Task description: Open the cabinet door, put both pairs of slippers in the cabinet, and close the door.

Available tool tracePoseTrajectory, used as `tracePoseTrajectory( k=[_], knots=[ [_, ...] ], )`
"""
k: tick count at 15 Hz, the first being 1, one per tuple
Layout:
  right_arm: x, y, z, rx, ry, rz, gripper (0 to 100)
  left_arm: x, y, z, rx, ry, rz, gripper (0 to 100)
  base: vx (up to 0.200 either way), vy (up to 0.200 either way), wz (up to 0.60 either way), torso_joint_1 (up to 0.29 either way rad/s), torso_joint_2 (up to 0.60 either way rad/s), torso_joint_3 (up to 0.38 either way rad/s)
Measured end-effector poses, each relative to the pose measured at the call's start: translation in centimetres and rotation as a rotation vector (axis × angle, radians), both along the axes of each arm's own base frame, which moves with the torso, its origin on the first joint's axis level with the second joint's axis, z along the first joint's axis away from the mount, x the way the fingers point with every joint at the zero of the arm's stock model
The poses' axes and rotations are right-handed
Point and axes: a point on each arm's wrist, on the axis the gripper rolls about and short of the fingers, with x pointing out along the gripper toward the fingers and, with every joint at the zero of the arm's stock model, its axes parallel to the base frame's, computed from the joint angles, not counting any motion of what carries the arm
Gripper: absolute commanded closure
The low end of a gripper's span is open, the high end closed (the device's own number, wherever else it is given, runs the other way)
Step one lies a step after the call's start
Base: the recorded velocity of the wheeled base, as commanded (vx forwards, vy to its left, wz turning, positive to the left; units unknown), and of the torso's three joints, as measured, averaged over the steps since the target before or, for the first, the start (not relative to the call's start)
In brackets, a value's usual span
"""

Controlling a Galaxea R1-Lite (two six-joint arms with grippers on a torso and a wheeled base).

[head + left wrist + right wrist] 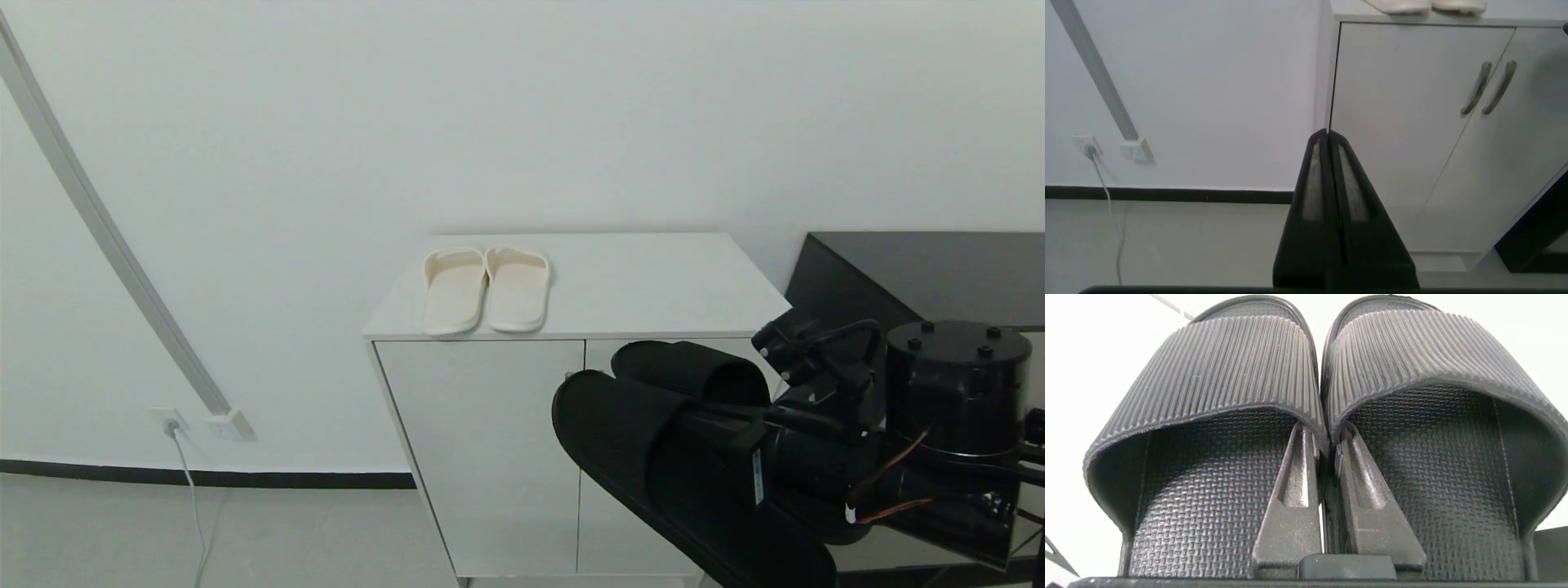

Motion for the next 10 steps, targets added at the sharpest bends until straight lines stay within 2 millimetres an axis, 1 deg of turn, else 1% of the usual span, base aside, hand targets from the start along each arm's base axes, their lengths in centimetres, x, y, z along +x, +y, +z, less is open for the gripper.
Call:
tracePoseTrajectory(
  k=[2, 3, 10],
  knots=[
    [-0.17, -0.02, 0.03, 0.000, -0.002, 0.004, 100, 0.00, 0.00, -0.01, 0.000, 0.001, -0.001, 100, 0.000, 0.000, 0.00, -0.225, 0.55, 0.320],
    [-0.23, 0.02, 0.06, 0.002, -0.003, 0.007, 100, 0.00, 0.00, -0.02, 0.000, 0.001, -0.001, 0, 0.000, 0.000, 0.00, -0.212, 0.54, 0.330],
    [-0.42, 0.00, 0.13, -0.006, -0.012, 0.013, 100, 0.00, 0.00, 0.00, 0.000, 0.000, 0.000, 0, 0.000, 0.000, 0.00, -0.184, 0.51, 0.318]
  ],
)
